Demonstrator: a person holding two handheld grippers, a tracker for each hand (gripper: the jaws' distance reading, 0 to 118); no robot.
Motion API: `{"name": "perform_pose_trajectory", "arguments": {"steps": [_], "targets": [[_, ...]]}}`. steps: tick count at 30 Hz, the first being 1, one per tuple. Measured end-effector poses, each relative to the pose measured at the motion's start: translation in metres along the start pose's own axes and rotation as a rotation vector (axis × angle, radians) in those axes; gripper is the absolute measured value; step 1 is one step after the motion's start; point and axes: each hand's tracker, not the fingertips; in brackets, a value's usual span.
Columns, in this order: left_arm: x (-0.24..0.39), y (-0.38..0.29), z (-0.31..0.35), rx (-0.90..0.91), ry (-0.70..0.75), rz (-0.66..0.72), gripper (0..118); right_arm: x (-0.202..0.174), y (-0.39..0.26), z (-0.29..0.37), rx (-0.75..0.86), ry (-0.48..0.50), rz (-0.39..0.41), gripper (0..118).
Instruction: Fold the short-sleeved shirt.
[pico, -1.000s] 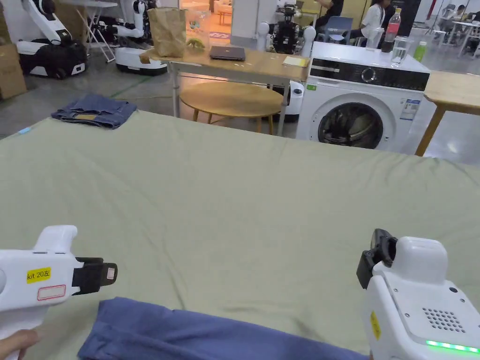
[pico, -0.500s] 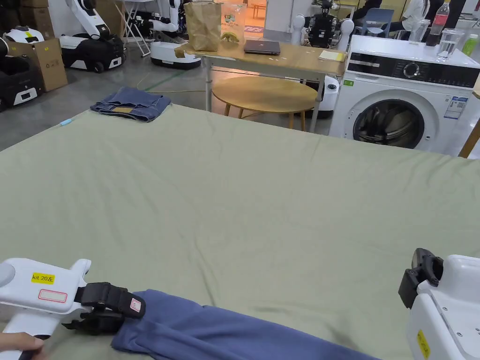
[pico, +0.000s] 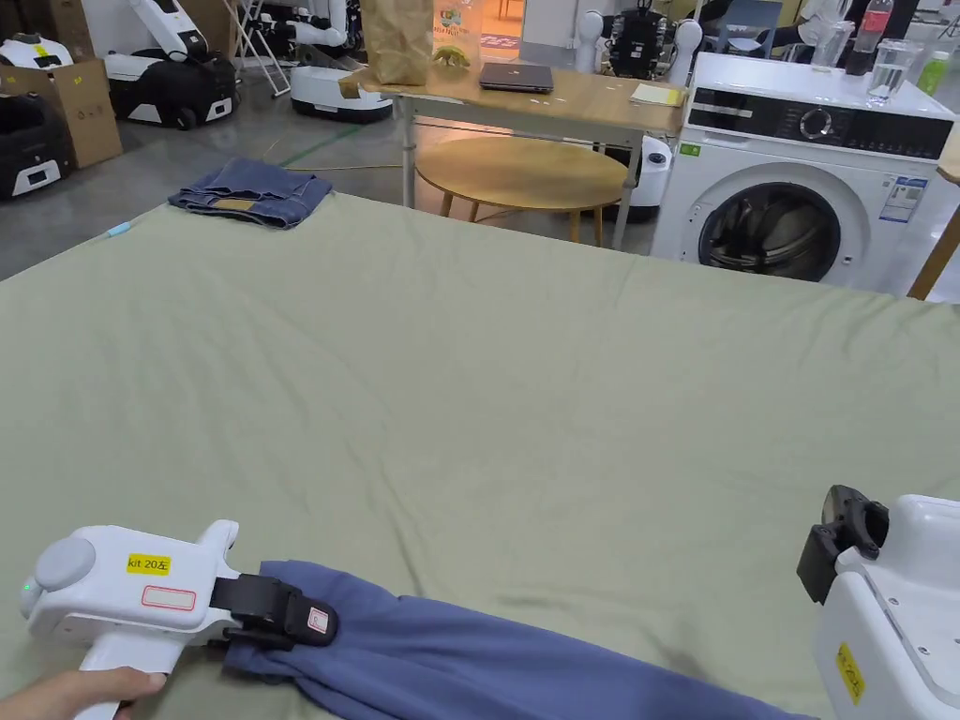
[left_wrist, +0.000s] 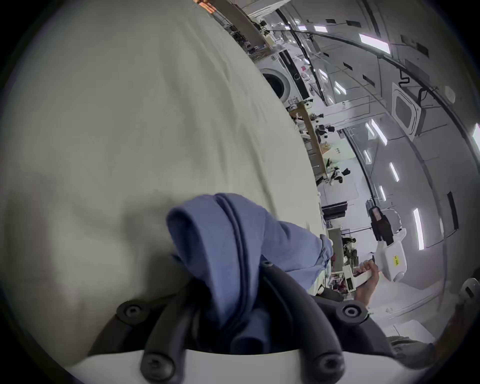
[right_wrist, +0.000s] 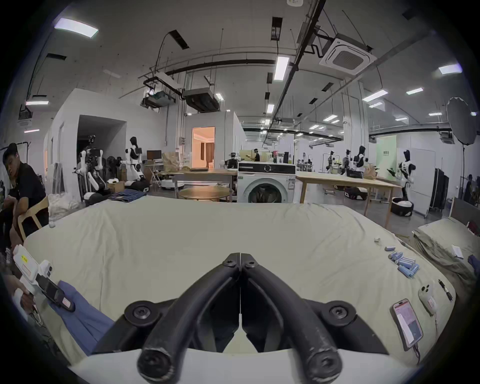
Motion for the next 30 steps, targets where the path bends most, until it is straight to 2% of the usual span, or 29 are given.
{"name": "perform_pose_trajectory", "arguments": {"steps": [10,15,20,25,30], "targets": [[0.041,0.011,0.036,0.038,0.074,-0.049,6,0.018,-0.009,-0.001,-0.026,-0.025,-0.015,0],[0.058,0.023,0.079,0.096,0.176,-0.076,6,0.018,-0.011,0.0,-0.027,-0.019,-0.009,0],[0.075,0.023,0.107,0.1,0.387,-0.11,6,0.015,-0.013,-0.001,-0.032,-0.007,-0.011,0],[0.1,0.015,0.095,0.09,0.388,-0.141,6,0.01,-0.014,-0.004,-0.043,0.013,-0.022,0],[0.133,0.007,0.067,0.041,0.247,-0.151,6,0.008,-0.016,-0.003,-0.047,0.022,-0.017,0]]}}
